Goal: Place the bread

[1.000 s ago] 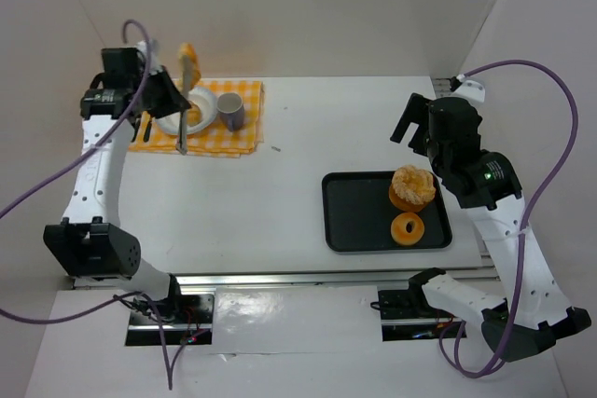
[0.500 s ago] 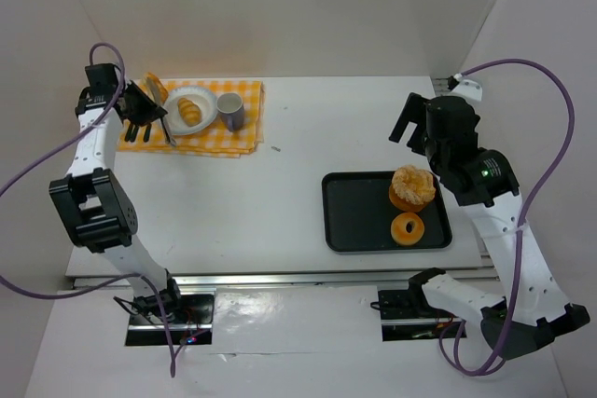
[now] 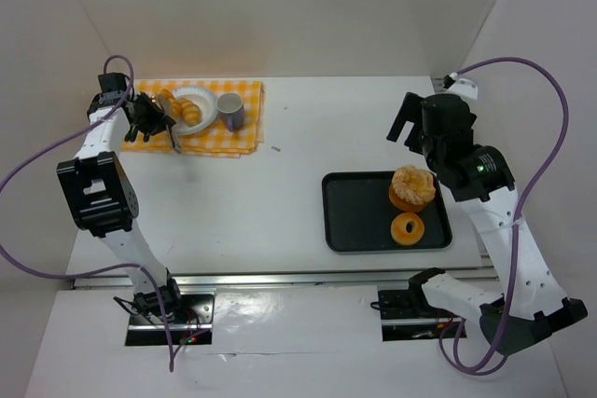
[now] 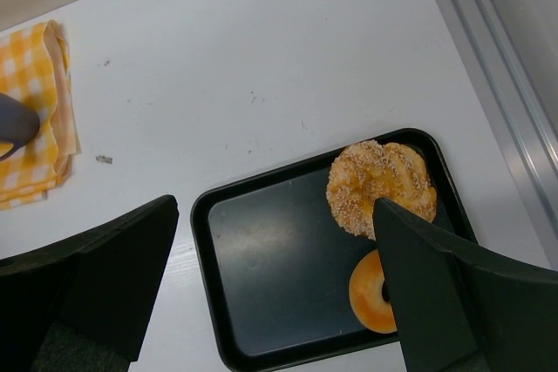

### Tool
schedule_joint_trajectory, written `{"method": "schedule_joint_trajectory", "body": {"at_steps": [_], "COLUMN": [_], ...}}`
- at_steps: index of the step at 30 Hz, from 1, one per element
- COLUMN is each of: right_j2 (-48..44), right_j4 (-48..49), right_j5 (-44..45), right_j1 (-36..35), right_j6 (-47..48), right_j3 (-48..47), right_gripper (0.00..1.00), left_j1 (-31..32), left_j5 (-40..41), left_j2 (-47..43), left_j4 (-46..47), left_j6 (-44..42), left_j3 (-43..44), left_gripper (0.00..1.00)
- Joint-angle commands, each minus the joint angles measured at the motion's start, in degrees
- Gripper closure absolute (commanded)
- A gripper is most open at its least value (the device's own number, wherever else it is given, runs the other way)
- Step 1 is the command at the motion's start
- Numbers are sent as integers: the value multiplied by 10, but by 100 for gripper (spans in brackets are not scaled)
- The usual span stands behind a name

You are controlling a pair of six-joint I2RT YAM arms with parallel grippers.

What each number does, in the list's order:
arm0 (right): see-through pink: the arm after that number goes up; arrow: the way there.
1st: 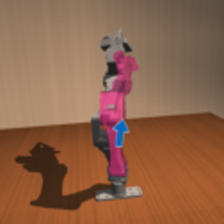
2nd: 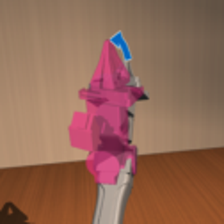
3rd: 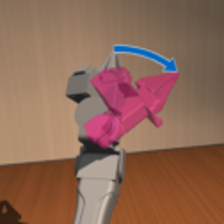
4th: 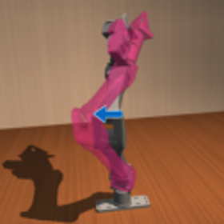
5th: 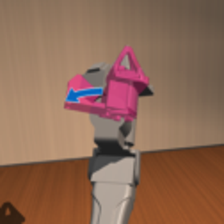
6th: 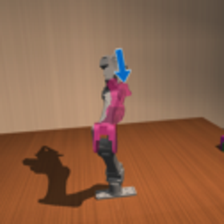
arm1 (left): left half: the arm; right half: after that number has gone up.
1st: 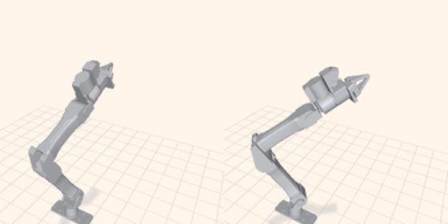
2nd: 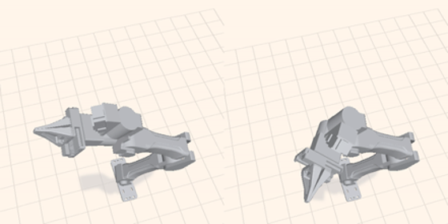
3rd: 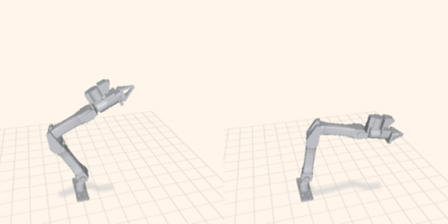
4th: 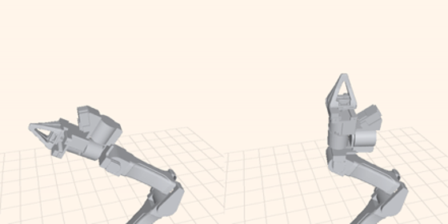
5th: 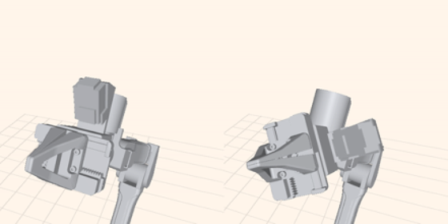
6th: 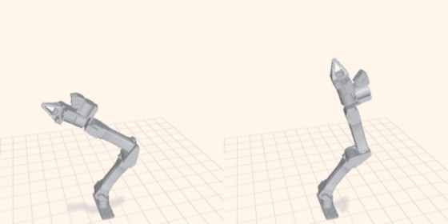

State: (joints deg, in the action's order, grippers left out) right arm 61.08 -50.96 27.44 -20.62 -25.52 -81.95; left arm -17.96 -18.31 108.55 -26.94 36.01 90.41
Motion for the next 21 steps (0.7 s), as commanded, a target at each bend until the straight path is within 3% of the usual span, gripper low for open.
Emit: {"method": "schedule_joint_trajectory", "body": {"at_steps": [1,6,21], "right_j2": [1,1,-4], "right_j4": [31,31,36], "right_j5": [0,-6,-12], "right_j1": [3,3,3], "right_j6": [-3,-3,-3], "right_j3": [-15,-10,-5], "right_gripper": [0,0,0], "left_j1": [2,18,41], "left_j5": [-12,8,45], "left_j2": [-15,-28,-116], "left_j4": [12,-18,-51], "left_j6": [-16,-28,-45], "left_j3": [3,14,62], "left_gripper": [67,46,46]}}
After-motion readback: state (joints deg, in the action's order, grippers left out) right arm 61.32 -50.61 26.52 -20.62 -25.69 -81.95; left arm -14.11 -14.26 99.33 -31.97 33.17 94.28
